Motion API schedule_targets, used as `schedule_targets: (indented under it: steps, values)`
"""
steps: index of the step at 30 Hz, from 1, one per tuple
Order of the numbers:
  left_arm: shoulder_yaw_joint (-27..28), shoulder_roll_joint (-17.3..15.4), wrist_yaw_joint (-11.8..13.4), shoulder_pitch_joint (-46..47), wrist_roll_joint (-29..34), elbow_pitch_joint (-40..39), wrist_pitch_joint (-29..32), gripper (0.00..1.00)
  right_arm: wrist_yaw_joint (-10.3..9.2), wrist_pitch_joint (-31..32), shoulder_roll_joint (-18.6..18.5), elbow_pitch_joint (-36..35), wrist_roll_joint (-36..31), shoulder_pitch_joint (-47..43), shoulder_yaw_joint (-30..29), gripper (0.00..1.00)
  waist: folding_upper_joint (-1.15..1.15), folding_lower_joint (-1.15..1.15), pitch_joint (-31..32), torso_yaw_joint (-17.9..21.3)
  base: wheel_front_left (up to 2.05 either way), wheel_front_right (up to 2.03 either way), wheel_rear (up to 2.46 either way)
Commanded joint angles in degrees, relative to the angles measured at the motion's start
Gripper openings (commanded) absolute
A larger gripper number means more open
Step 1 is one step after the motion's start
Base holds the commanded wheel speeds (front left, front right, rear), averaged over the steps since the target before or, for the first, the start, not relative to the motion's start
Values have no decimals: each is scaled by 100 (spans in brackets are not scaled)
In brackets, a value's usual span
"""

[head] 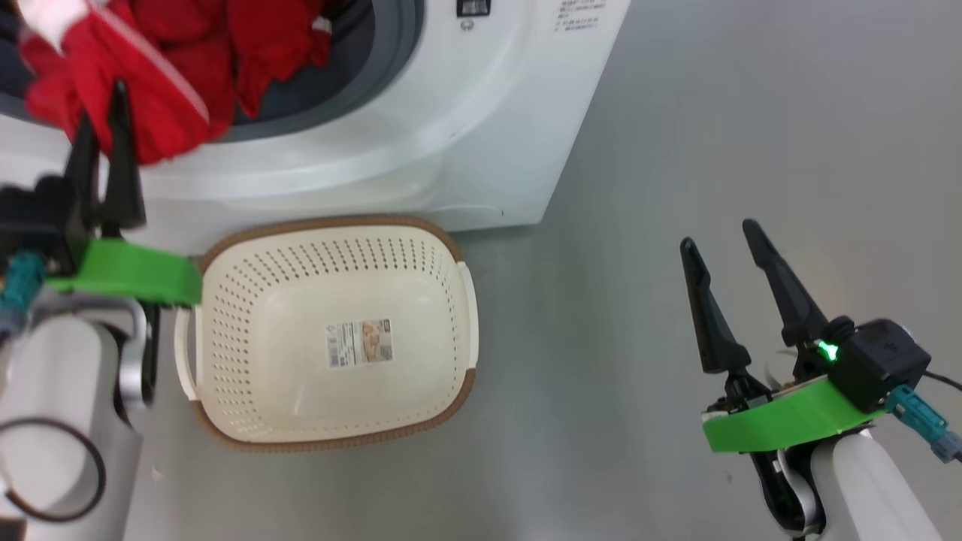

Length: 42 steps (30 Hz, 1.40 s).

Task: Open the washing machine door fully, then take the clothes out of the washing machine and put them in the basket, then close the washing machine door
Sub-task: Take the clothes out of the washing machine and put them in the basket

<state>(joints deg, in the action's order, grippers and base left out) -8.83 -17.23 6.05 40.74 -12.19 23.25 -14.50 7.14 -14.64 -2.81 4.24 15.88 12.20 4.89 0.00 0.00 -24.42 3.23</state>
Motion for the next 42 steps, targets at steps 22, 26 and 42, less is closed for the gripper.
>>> schedule_targets:
  steps: [22, 26, 42]
  values:
    - [218, -226, 393, -2082, -218, -2236, 429, 0, 35, -36, -7, 52, 35, -381, 179, 100, 0, 0, 922, -32, 0, 0, 0]
    - [212, -225, 473, -2269, -230, -2578, 558, 0, 35, -36, -7, 61, 22, -352, 153, 100, 0, 0, 912, -51, 0, 0, 0]
    - [-6, 302, 242, -2262, -649, -810, 153, 0, 35, -36, -7, 77, -26, -231, 212, 100, 0, 0, 685, 30, 0, 0, 0]
